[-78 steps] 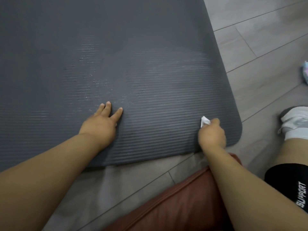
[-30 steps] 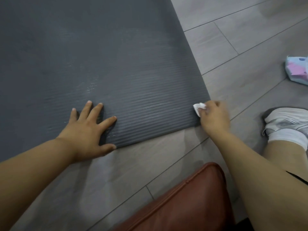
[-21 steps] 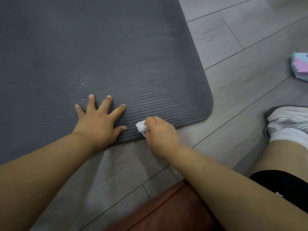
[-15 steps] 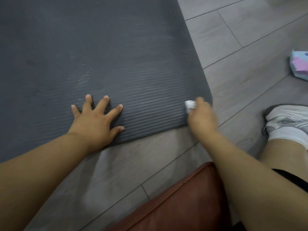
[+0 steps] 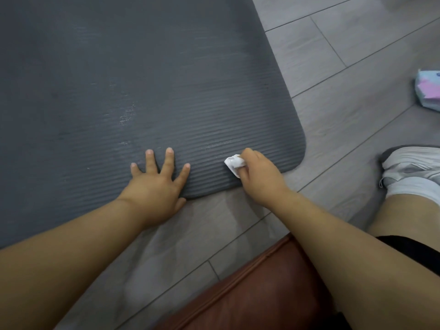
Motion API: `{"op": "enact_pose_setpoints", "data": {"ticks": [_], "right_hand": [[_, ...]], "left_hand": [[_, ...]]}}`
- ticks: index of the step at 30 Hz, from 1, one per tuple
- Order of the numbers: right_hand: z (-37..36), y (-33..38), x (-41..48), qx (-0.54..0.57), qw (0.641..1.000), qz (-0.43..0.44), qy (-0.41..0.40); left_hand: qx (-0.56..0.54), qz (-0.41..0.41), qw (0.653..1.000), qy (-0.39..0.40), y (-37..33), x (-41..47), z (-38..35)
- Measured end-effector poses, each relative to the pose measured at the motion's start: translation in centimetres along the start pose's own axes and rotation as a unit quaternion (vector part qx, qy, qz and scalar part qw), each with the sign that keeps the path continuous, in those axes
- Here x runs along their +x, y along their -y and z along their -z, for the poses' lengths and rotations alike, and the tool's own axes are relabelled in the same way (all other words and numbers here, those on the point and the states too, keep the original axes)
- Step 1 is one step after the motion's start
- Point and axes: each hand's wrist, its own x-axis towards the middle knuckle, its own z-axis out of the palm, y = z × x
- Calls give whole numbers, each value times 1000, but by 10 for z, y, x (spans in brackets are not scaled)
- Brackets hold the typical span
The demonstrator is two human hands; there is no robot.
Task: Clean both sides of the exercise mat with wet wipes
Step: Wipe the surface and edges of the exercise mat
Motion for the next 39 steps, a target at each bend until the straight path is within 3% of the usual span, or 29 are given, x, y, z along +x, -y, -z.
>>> {"op": "enact_pose_setpoints", "data": {"ticks": [5, 19, 21, 23, 26, 29, 32, 34, 37, 38, 39], "right_hand": [[1, 19, -5, 27, 998, -40, 49], [-62, 117, -53, 39, 983, 54, 172], [-55, 107, -53, 24, 990, 10, 138], [-40, 80, -49, -5, 995, -95, 43], [-13, 37, -44, -5, 955, -283, -85], [-14, 32, -35, -16, 936, -335, -105], [-37, 61, -25, -42, 962, -256, -90], [-61, 88, -24, -74, 992, -95, -22], [-75, 111, -33, -79, 982, 148, 89], [-67, 104, -30, -75, 983, 151, 74], [-57, 92, -24, -80, 991, 101, 49]], "left_hand": [[32, -22, 999, 18, -1, -14, -5], [74, 5, 992, 101, 76, -99, -60], [72, 3, 993, 99, 77, -104, -64], [55, 11, 994, 99, 76, -106, -64], [52, 13, 994, 90, 74, -104, -59], [19, 8, 1000, 15, 73, -99, -45], [-51, 44, 996, -56, 70, -81, -33], [-55, 73, 994, -59, 67, -67, -31], [-62, 89, 992, -58, 70, -53, -35], [-73, 93, 991, -65, 72, -50, -37], [-82, 90, 989, -89, 74, -48, -37]]}}
